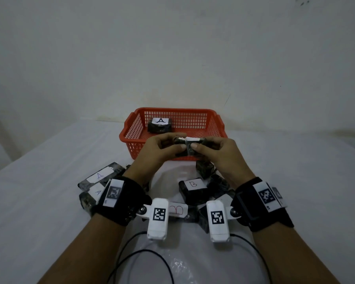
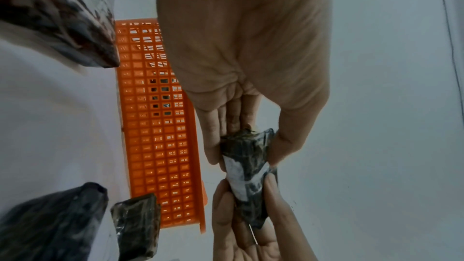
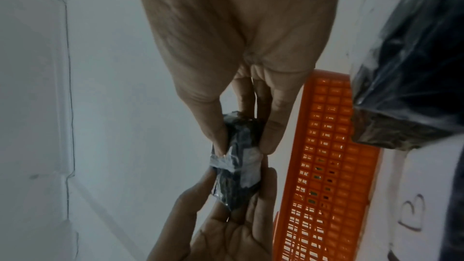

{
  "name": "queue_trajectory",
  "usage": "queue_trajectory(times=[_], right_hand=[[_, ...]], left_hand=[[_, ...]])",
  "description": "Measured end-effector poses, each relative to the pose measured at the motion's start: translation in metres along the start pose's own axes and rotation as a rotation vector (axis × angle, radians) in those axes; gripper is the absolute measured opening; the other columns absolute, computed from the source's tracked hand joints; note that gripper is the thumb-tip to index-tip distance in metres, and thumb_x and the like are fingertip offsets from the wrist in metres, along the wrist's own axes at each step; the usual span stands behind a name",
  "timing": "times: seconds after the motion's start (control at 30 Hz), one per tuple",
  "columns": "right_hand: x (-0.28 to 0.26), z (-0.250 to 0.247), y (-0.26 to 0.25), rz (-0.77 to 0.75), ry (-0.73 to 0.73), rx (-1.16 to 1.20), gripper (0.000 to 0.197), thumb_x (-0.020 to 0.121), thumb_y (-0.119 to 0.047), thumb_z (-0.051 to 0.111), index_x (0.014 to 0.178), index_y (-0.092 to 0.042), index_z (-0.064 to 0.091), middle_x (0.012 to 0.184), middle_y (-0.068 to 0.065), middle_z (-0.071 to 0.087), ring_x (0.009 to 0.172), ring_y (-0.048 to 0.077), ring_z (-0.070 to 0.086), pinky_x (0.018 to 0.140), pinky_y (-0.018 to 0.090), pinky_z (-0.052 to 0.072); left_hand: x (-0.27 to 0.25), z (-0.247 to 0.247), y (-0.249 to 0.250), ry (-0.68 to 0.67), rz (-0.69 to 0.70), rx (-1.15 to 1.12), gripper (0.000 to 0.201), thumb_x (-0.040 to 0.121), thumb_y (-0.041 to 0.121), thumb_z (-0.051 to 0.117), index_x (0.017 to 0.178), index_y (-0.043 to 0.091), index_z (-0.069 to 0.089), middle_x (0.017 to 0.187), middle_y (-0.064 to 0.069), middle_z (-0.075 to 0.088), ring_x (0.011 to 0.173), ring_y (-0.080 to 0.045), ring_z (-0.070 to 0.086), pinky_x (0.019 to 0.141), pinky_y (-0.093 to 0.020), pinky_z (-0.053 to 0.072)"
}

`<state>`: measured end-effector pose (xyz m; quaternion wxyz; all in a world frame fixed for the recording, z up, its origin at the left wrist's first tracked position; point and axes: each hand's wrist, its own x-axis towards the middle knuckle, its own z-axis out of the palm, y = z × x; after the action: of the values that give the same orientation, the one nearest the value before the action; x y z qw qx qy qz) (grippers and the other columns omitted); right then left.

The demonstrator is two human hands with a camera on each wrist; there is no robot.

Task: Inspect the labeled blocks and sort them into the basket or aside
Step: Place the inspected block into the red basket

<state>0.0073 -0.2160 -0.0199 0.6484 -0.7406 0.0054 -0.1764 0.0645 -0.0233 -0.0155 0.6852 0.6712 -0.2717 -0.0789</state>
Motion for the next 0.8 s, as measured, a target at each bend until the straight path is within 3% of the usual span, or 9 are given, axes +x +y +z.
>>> queue_trajectory(times=[0.13, 0.23, 0.37, 0.47, 0.53, 0.67, 0.8], right_hand=[[-0.002, 0.002, 0.004, -0.01, -0.019, -0.024, 0.037, 0.083, -0.019, 0.085, 0.119, -0.013, 0.077, 0.112, 0.002, 0.08, 0.109, 0.017, 0.075, 0.104, 0.04, 0.056], [-0.003, 0.003, 0.004, 0.075, -0.09, 0.154, 0.033, 0.09, -0.017, 0.078, 0.12, -0.005, 0.074, 0.112, 0.008, 0.08, 0.107, 0.023, 0.076, 0.095, 0.035, 0.061], [-0.003, 0.006, 0.009, 0.11, -0.048, 0.22, 0.027, 0.093, -0.012, 0.074, 0.117, 0.001, 0.074, 0.109, 0.014, 0.08, 0.104, 0.031, 0.077, 0.087, 0.033, 0.064], [-0.006, 0.006, 0.012, 0.065, 0.006, 0.188, 0.03, 0.088, -0.004, 0.078, 0.118, -0.002, 0.074, 0.109, 0.014, 0.08, 0.101, 0.027, 0.078, 0.088, 0.034, 0.064], [-0.006, 0.003, 0.012, 0.033, 0.018, 0.159, 0.034, 0.085, -0.004, 0.081, 0.118, -0.005, 0.075, 0.11, 0.011, 0.08, 0.1, 0.022, 0.078, 0.088, 0.031, 0.064], [-0.005, 0.004, 0.013, 0.074, -0.038, 0.183, 0.033, 0.084, -0.007, 0.082, 0.117, -0.004, 0.075, 0.111, 0.012, 0.08, 0.104, 0.025, 0.077, 0.095, 0.037, 0.062], [-0.005, 0.003, 0.016, 0.059, -0.008, 0.119, 0.031, 0.084, -0.012, 0.084, 0.114, -0.009, 0.078, 0.108, 0.008, 0.081, 0.104, 0.024, 0.077, 0.099, 0.043, 0.06]], left_hand=[[-0.002, 0.0, -0.004, 0.057, 0.088, 0.03, 0.037, 0.086, -0.008, 0.071, 0.122, 0.001, 0.068, 0.116, -0.011, 0.075, 0.11, -0.018, 0.073, 0.092, -0.028, 0.059], [-0.006, 0.0, -0.009, 0.065, 0.127, 0.063, 0.041, 0.083, -0.01, 0.073, 0.121, 0.002, 0.068, 0.116, -0.007, 0.075, 0.11, -0.014, 0.072, 0.092, -0.026, 0.058], [-0.009, 0.0, -0.013, 0.017, 0.127, 0.111, 0.045, 0.083, -0.01, 0.072, 0.125, 0.007, 0.067, 0.121, -0.004, 0.073, 0.114, -0.013, 0.069, 0.098, -0.03, 0.057], [-0.009, 0.002, -0.013, -0.033, 0.052, 0.063, 0.05, 0.089, 0.0, 0.071, 0.136, 0.013, 0.061, 0.126, -0.002, 0.071, 0.116, -0.014, 0.069, 0.096, -0.029, 0.057], [-0.01, 0.005, -0.014, -0.016, 0.004, 0.005, 0.04, 0.094, 0.011, 0.068, 0.134, 0.012, 0.063, 0.124, -0.004, 0.073, 0.114, -0.019, 0.07, 0.097, -0.035, 0.057], [-0.01, 0.008, -0.017, 0.135, 0.014, 0.013, 0.027, 0.094, 0.008, 0.069, 0.121, 0.006, 0.071, 0.111, -0.006, 0.078, 0.104, -0.023, 0.074, 0.089, -0.035, 0.061], [-0.01, 0.003, -0.016, 0.113, 0.01, 0.013, 0.03, 0.093, 0.01, 0.069, 0.123, 0.008, 0.07, 0.115, -0.004, 0.077, 0.107, -0.02, 0.073, 0.092, -0.034, 0.06]])
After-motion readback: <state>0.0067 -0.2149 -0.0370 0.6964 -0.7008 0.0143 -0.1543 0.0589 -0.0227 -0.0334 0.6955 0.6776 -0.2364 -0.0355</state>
